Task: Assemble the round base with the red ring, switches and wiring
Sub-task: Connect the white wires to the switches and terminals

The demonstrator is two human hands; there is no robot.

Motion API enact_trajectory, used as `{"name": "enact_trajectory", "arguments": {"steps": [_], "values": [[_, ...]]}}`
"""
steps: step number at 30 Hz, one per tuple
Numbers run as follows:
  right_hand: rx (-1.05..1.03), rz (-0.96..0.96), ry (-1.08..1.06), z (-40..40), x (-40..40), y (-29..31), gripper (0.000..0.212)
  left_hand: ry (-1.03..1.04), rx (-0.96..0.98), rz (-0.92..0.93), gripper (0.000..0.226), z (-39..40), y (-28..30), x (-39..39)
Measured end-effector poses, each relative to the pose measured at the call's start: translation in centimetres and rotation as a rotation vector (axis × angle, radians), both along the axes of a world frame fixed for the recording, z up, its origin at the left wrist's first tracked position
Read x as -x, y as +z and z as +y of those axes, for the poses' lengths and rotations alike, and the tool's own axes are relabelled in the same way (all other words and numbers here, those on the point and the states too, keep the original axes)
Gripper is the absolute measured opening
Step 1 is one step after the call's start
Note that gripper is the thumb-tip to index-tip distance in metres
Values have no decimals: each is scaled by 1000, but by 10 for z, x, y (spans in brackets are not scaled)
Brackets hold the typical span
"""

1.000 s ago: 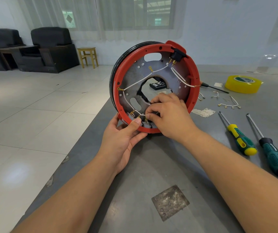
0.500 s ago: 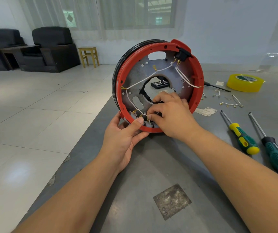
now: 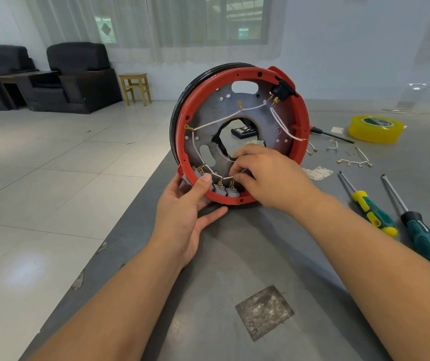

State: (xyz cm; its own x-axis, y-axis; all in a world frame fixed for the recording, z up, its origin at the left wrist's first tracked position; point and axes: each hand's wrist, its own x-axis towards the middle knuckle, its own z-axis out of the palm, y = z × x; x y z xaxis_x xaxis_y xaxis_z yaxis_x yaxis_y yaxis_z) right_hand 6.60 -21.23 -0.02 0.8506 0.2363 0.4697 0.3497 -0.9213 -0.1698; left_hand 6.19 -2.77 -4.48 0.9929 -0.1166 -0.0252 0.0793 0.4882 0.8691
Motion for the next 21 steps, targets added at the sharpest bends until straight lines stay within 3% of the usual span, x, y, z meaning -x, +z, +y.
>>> {"name": "enact_trajectory", "arguments": {"steps": [21], "values": [[-44, 2, -27, 8, -3, -6, 13, -23, 14, -12, 41, -1, 2, 5]]}}
